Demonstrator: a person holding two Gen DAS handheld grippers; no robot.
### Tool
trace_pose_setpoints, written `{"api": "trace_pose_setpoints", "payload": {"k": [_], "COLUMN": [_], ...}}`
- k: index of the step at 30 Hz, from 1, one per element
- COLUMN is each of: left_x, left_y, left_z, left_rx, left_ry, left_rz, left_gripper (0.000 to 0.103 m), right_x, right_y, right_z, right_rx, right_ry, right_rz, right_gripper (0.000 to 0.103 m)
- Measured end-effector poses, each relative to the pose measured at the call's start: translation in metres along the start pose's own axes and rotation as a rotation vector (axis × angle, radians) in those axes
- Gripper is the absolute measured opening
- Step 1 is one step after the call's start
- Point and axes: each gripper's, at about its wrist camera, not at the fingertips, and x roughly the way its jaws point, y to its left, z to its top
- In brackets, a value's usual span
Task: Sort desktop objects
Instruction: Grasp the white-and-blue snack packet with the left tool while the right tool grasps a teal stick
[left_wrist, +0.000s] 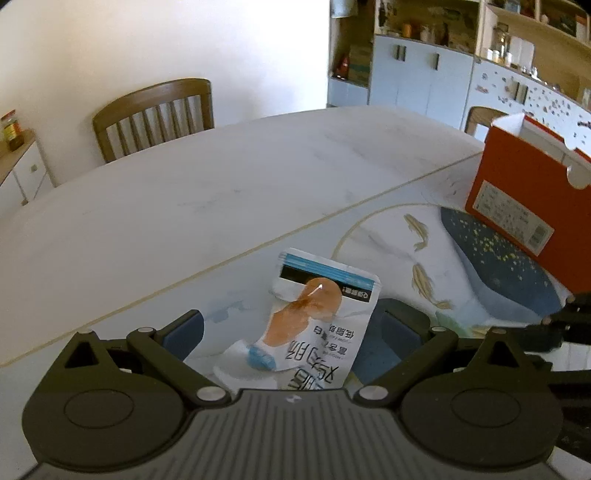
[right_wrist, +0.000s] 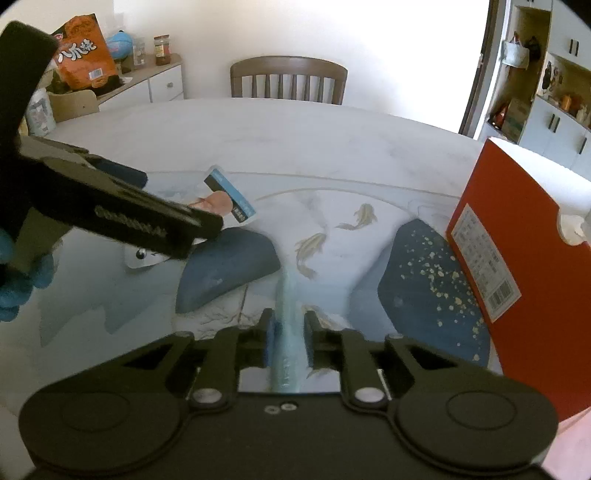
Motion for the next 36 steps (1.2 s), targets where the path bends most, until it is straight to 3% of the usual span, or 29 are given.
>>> {"api": "trace_pose_setpoints", "payload": {"k": [12, 19, 29, 36], "left_x": [0.021, 0.018, 0.015, 0.003], "left_y": [-0.002, -0.009, -0.013, -0.012], "left_z": [-0.001, 0.002, 0.006, 0.003], "left_rx": [0.024, 0.061, 0.059, -0.009], "left_ry": [0.004, -0.023, -0.018, -0.001], "left_rz": [-0.026, -0.049, -0.016, -0.020], "left_gripper": [0.101, 0.070, 0.063, 0.058], "right_x": [0.008, 0.009, 0.005, -0.009], "right_y": [-0.005, -0.006, -0.009, -0.019], "right_z": [0.006, 0.007, 0.007, 0.007], "right_rx": [0.005, -0.011, 0.005, 0.032], "right_ry": [-0.021, -0.020, -0.013, -0.031], "right_rz": [0.020, 0.056, 0.047, 0.056], "right_gripper": [0.022, 0.012, 0.009, 0.009]}}
